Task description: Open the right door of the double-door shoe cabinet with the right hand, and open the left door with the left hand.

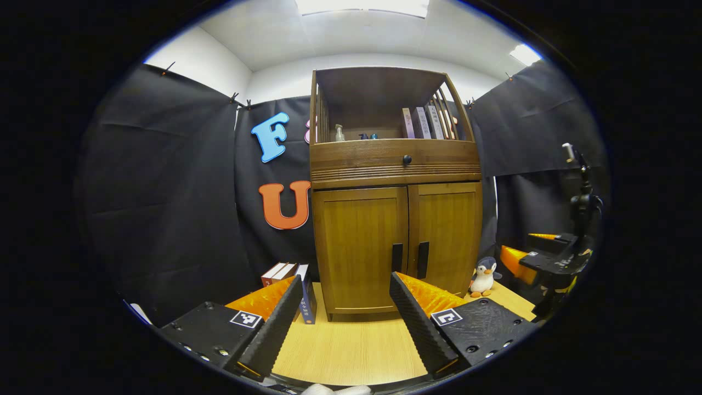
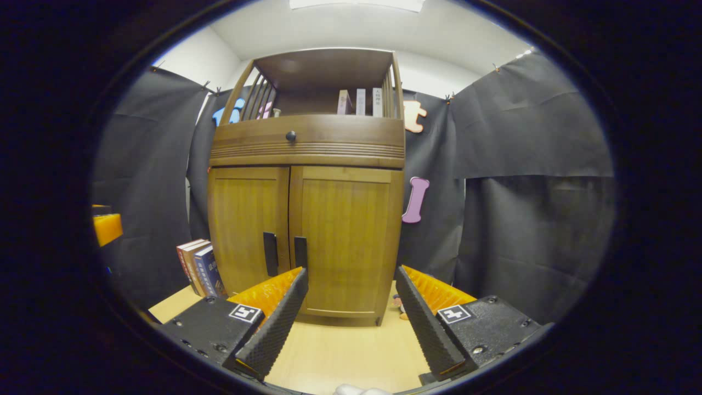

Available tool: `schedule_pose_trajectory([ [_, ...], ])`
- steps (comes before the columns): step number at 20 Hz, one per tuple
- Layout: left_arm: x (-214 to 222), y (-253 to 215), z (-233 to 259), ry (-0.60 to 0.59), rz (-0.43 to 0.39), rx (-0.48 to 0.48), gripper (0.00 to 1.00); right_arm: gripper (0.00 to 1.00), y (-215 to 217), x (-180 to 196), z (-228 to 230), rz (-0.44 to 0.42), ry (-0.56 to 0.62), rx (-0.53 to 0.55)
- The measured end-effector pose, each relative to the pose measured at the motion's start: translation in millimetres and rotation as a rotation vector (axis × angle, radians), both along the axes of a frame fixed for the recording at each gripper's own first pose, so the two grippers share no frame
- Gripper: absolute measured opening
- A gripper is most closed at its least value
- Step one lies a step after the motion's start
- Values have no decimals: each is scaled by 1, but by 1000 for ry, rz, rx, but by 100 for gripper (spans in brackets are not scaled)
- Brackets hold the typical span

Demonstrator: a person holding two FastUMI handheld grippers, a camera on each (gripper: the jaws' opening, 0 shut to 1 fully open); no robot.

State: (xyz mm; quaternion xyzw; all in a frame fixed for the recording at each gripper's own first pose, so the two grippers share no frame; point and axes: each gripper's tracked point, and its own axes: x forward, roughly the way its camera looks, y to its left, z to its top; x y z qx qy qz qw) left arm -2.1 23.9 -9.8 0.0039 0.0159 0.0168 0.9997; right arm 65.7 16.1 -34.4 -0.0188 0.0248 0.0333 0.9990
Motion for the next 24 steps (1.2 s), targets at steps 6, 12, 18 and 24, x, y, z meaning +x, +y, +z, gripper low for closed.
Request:
schedule_pose_trajectory([
  [6, -8, 16, -1, 2, 42, 3, 96, 100, 45, 73, -24, 62, 24, -32],
  [12, -6, 31, -3, 18, 85, -21, 96, 100, 91, 161, -42, 85, 90, -11],
  [18, -7, 52, -7, 35, 138, -21, 96, 94, 117, 221, -69, 74, 186, 56],
  [24, -14, 65, -10, 50, 175, -26, 96, 66, 125, 251, -85, 66, 239, 46],
])
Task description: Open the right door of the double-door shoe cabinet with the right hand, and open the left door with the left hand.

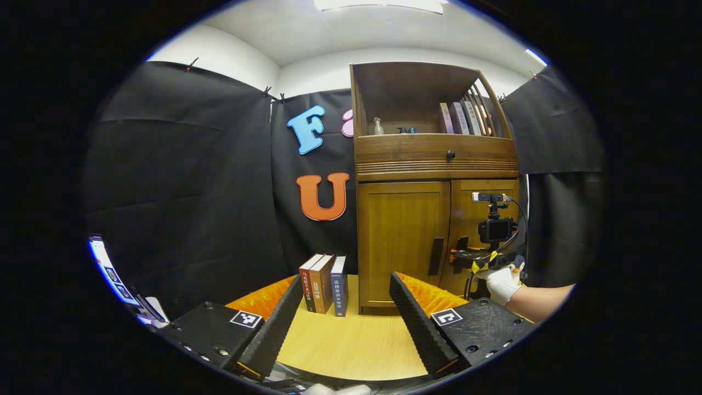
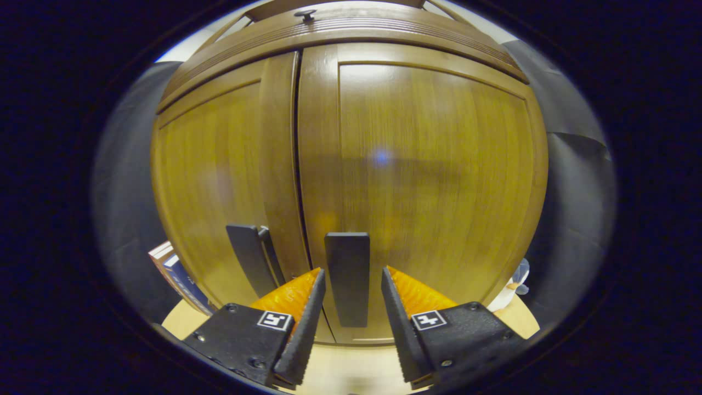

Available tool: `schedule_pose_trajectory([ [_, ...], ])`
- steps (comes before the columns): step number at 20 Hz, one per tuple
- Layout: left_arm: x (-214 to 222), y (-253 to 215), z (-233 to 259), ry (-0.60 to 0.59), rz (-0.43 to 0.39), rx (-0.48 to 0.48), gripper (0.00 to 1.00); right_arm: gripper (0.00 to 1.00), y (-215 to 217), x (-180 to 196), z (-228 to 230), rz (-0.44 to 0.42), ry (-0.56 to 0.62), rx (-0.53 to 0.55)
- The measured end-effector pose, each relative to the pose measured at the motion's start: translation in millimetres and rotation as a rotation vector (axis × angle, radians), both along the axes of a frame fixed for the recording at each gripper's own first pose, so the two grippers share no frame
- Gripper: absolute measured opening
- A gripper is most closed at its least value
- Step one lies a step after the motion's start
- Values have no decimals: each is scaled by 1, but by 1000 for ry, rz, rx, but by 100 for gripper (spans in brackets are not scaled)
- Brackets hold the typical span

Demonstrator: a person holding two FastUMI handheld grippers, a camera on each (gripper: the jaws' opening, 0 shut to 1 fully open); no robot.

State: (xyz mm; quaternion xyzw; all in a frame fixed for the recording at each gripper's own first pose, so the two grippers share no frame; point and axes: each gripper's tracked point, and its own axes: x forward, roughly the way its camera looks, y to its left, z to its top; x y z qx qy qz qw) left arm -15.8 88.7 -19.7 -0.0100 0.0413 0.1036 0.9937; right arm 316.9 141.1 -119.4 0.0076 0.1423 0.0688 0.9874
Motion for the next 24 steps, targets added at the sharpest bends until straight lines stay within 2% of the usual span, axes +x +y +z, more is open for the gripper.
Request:
schedule_pose_trajectory([
  [2, -1, 1, 0, -2, 4, -2, 100, 55, 4, 6, -2, -1, 17, 15],
  [3, -2, 2, 0, -1, 6, -1, 96, 51, 6, 7, -3, 7, 25, 21],
  [4, -2, 3, 0, 0, 7, -1, 96, 43, 6, 7, -4, 3, 27, 14],
  [6, -3, 5, -1, -1, 16, 1, 96, 37, 4, 8, -3, -3, 28, -2],
  [9, -6, 5, -3, -3, 21, -4, 96, 33, 5, 7, -4, 21, 30, -11],
  [10, -7, 5, -4, -5, 20, -8, 100, 32, 4, 6, -5, 36, 35, -13],
  [13, -13, 3, -7, -5, 21, -6, 96, 31, 1, 1, -6, 78, 43, -22],
  [24, -25, -15, -17, -7, -19, -27, 96, 31, -29, -68, -6, 187, 54, -39],
])
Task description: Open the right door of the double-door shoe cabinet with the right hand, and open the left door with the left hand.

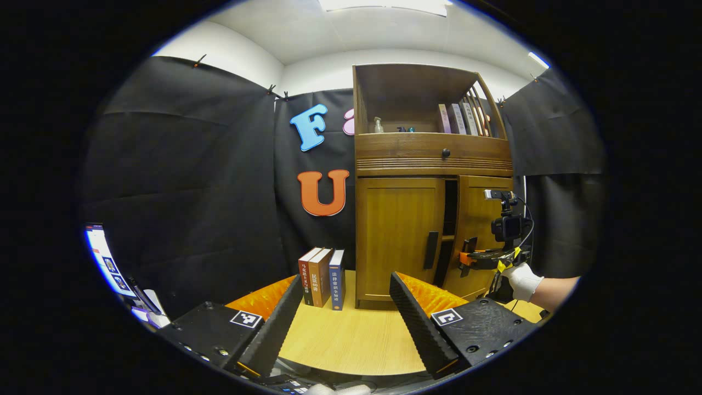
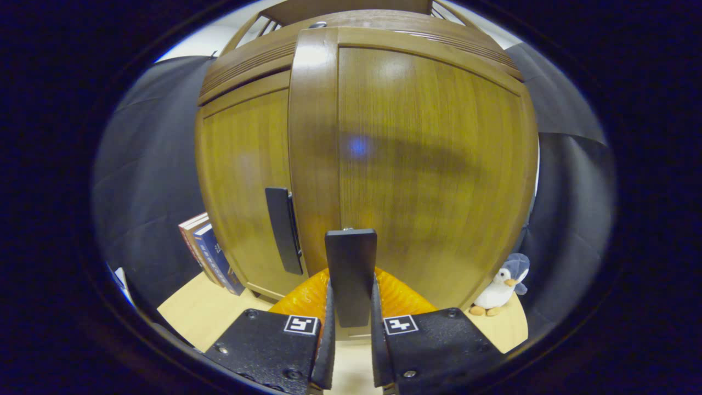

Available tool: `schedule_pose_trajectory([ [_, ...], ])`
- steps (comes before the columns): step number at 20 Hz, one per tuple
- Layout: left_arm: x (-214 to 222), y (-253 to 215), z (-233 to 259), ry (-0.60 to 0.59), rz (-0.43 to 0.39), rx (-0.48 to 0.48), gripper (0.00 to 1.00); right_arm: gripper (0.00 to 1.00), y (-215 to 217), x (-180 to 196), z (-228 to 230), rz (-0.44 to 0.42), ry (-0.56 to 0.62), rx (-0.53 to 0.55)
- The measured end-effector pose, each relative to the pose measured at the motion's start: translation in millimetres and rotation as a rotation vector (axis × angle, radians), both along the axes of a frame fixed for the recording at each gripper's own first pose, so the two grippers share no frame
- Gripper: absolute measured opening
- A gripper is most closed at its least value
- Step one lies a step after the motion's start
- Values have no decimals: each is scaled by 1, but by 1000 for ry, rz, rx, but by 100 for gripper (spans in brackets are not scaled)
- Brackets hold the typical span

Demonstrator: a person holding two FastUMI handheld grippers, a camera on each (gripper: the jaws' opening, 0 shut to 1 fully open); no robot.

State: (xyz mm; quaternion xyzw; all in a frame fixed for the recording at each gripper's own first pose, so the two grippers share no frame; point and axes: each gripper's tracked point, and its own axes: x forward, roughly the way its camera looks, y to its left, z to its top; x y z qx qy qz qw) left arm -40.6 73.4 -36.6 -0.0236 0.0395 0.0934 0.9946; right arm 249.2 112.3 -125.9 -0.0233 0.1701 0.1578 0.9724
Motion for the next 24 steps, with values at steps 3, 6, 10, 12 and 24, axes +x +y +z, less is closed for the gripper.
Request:
schedule_pose_trajectory([
  [3, 2, -8, 2, -8, -27, -3, 96, 31, -9, -13, 1, 12, 5, 3],
  [6, 7, -16, 3, -13, -56, -7, 96, 30, -23, -30, 1, 16, 5, 8],
  [10, 15, -26, 1, -9, -95, 1, 96, 30, -46, -53, 2, 5, -4, -3],
  [12, 18, -32, 1, -7, -117, 2, 96, 28, -60, -63, 1, -7, -1, 1],
  [24, 35, -69, 2, -3, -236, -5, 96, 16, -152, -102, 0, -149, -20, -7],
])
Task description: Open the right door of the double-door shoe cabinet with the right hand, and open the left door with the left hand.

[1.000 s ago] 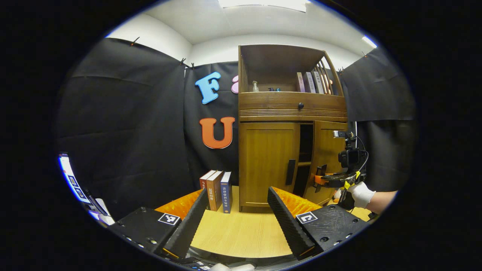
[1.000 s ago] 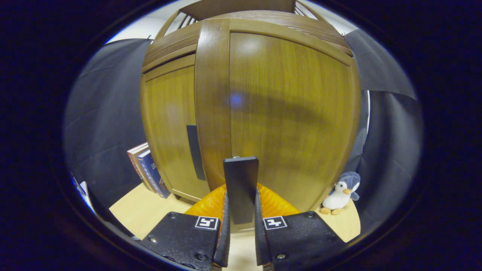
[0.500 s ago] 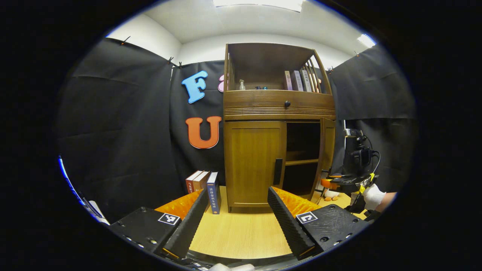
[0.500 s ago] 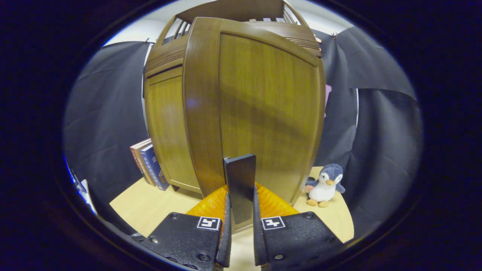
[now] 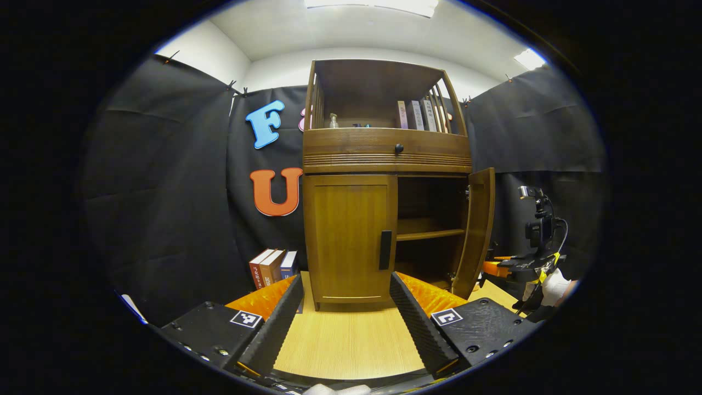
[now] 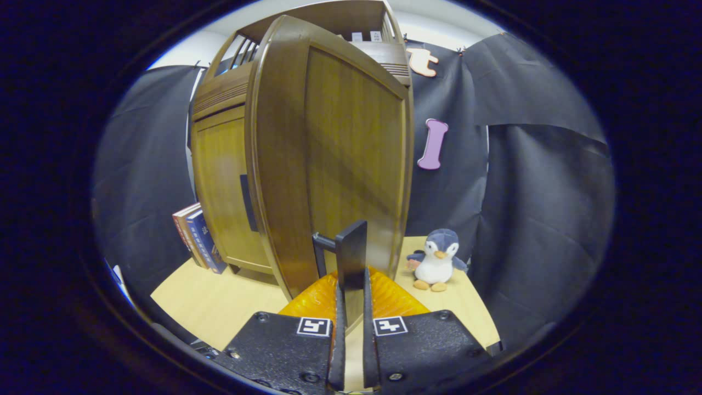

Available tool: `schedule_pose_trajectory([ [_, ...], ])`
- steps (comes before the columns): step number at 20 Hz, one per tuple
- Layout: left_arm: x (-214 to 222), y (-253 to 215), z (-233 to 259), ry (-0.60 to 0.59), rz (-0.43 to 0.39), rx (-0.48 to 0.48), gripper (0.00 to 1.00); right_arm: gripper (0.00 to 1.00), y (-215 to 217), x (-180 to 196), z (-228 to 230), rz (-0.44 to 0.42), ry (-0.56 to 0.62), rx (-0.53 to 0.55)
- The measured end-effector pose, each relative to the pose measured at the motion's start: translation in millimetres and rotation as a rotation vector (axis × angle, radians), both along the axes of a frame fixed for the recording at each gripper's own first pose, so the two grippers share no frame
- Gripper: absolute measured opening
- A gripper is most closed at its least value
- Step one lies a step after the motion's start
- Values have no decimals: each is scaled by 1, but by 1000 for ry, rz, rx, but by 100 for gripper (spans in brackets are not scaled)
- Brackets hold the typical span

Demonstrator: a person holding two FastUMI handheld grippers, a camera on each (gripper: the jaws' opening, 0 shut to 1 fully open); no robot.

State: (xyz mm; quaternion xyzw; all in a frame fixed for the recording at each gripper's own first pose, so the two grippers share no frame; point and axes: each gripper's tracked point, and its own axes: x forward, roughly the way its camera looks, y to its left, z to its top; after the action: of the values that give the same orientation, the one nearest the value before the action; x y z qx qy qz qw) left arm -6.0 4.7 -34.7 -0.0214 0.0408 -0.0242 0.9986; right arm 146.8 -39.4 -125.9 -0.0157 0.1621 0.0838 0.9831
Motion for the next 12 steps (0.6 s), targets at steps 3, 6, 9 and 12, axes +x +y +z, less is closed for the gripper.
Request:
schedule_pose_trajectory([
  [3, 2, -11, 0, -1, -29, -7, 96, 10, -21, -1, 0, -45, -3, -2],
  [6, 6, -19, 0, -4, -48, -4, 96, 6, -35, -3, 0, -44, 8, -13],
  [9, 10, -27, 0, -3, -64, -9, 100, 5, -50, -4, 2, -55, 14, -20],
  [12, 12, -34, 0, -5, -74, -15, 96, 5, -59, -4, 2, -65, 20, -19],
])
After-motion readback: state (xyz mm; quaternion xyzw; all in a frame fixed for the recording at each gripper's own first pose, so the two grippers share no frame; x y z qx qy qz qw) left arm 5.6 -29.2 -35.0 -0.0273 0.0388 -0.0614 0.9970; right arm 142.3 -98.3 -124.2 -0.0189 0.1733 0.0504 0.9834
